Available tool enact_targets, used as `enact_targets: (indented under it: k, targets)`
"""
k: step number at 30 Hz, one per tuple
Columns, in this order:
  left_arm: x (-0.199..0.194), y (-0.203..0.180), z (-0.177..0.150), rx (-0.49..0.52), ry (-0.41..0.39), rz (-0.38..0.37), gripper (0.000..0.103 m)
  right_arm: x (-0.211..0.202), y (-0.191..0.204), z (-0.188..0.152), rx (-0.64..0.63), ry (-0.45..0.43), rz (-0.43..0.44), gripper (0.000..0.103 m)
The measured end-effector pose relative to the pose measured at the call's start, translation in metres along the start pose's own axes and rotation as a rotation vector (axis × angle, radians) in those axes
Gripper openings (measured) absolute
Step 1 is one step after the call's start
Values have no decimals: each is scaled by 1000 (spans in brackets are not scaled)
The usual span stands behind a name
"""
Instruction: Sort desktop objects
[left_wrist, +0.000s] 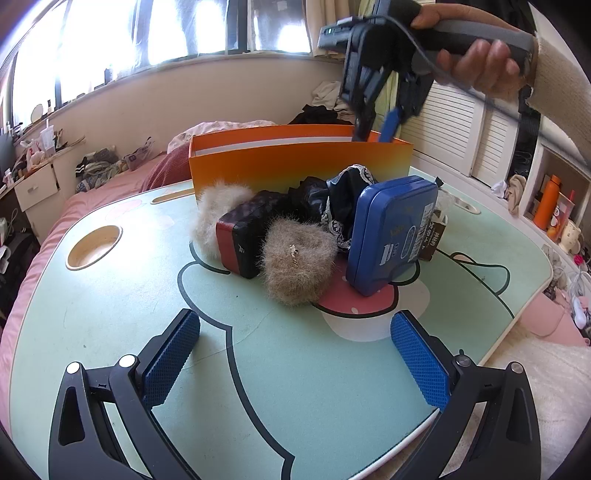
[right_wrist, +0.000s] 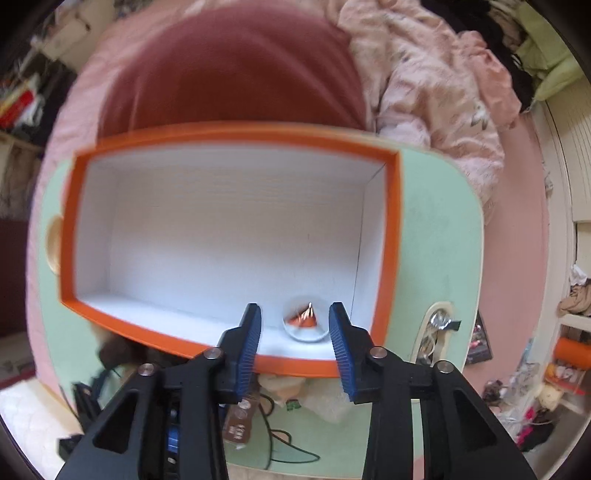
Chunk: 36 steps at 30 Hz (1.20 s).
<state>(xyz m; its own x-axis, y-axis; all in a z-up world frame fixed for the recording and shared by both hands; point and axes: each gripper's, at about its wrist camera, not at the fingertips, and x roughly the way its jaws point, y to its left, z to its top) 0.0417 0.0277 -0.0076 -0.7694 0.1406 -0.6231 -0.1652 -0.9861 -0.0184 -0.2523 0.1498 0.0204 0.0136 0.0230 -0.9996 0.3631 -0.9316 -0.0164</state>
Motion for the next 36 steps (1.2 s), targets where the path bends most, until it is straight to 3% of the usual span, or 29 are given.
enact_targets:
  k: [2,3,11,13,19,24,27,29,31,36]
  targets:
    - [0,0,0,1,1,1,103,17,1,-2,3,29,-33,36]
    - [0,0,0,2,0,2,103,26,1,-1,3,52,-48,31]
    - [0,2,-1,3,-1,4,103,23,0,-9,15,-22,1,26]
    - [0,2,-1,2,-1,3,103,22,-2,-9,27,-37,8,1]
    - [0,3,-1,-1,0,1,103,20,1,-7,50,-35,8,1]
    - [0,3,-1,-1,1,1,103,-18,-3,-12,70,-156,32,1]
    - [0,3,-1,-1,0,1,103,-40,9,-25,-2,-260,-73,3]
    - [0,3,-1,-1,0,1,103,-45,18,-35,-52,-300,-164,13]
    - [0,3,-1,-1,1,1,103,-47,32,-51,-116,-364,-276,16]
    - [0,3,-1,-1,2,0,103,-40,36,-76,-166,-435,-336,18]
